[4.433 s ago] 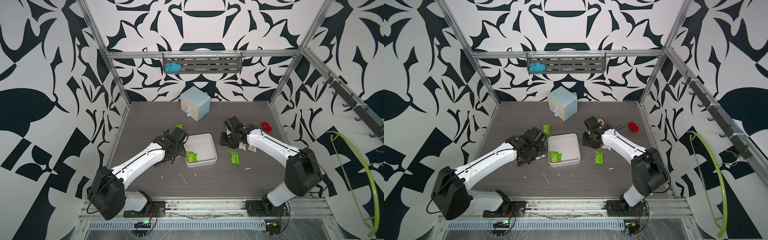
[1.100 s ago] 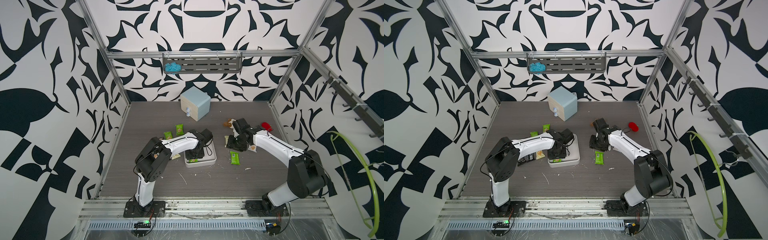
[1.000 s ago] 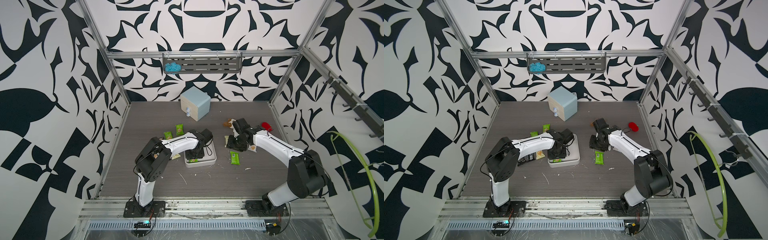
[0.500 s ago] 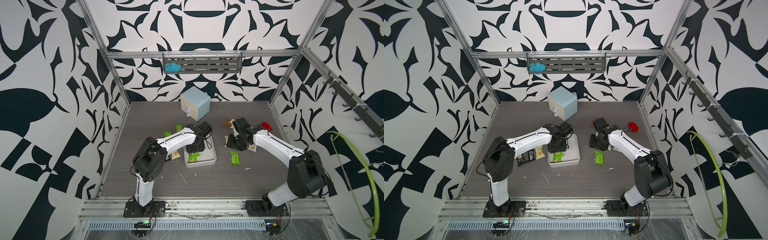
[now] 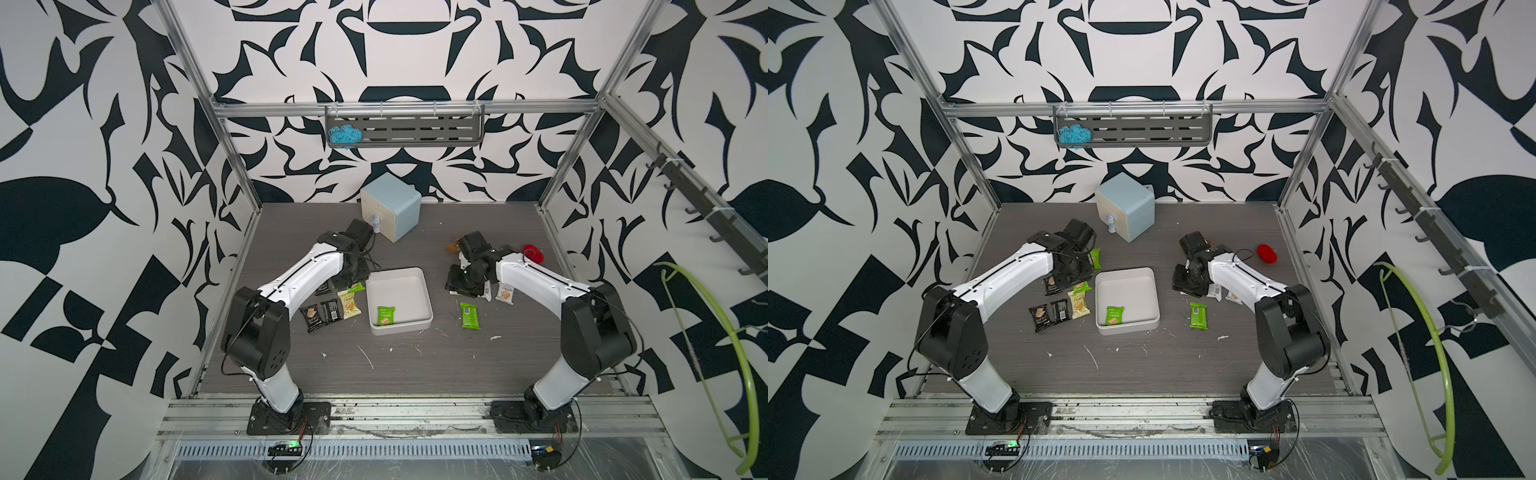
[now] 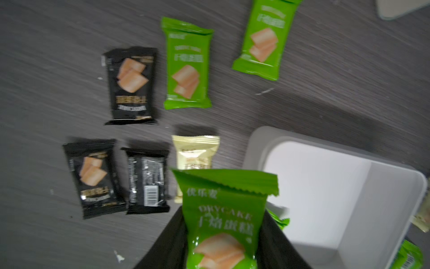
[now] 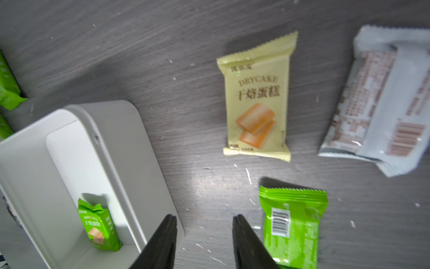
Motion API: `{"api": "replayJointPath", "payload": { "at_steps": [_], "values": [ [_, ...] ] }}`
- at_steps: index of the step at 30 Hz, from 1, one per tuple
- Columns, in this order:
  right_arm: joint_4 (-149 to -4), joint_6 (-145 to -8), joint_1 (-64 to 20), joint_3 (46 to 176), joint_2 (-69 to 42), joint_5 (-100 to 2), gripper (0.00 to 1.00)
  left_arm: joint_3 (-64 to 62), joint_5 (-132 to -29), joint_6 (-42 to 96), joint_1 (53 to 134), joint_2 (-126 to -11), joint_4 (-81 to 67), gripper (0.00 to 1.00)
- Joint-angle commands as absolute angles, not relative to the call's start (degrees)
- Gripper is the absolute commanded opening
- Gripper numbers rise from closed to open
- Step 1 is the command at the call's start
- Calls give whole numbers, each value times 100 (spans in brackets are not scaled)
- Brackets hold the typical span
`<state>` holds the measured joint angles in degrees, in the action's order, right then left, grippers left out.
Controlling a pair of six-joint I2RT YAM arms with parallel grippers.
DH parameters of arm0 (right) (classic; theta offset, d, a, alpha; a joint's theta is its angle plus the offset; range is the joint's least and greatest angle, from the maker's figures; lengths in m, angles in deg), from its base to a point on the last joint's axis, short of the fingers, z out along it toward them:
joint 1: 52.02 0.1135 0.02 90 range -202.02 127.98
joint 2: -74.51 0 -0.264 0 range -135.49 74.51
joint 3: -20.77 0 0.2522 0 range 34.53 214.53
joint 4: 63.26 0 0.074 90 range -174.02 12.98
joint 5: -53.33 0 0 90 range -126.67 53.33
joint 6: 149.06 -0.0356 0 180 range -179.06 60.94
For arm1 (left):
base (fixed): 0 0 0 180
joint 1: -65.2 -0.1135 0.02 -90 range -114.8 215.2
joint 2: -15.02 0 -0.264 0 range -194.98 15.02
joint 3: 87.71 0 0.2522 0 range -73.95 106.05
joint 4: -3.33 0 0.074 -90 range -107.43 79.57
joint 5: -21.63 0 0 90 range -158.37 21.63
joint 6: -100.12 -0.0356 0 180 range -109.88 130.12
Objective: Take the cookies out of the storage box
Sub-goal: Pick up the cookie from the storage box, then place the cookie at the center of the board.
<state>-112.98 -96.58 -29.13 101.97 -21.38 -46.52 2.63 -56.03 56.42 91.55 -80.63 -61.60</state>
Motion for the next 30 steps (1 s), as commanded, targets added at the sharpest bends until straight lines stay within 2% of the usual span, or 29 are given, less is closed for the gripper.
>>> {"api": "replayJointPath", "payload": {
  "at_steps": [1, 8, 15, 30],
  "values": [
    [-11250, -9687, -2882, 10664, -2246, -4641, 45, -230, -5739, 5435, 8677, -7727, -6189, 49],
    [-11382, -9677, -2886, 11131, -2683, -4656, 45, -946, -5942, 5047, 7464, -7496, -5850, 49],
    [-11559, -9642, -2882, 11199, -2782, -4617, 45, -1105, -6055, 4728, 6695, -7860, -5368, 49],
    [-11621, -9734, -2882, 10828, -2313, -4205, 45, -658, -5979, 4225, 6470, -8768, -5003, 52]
  ]
}}
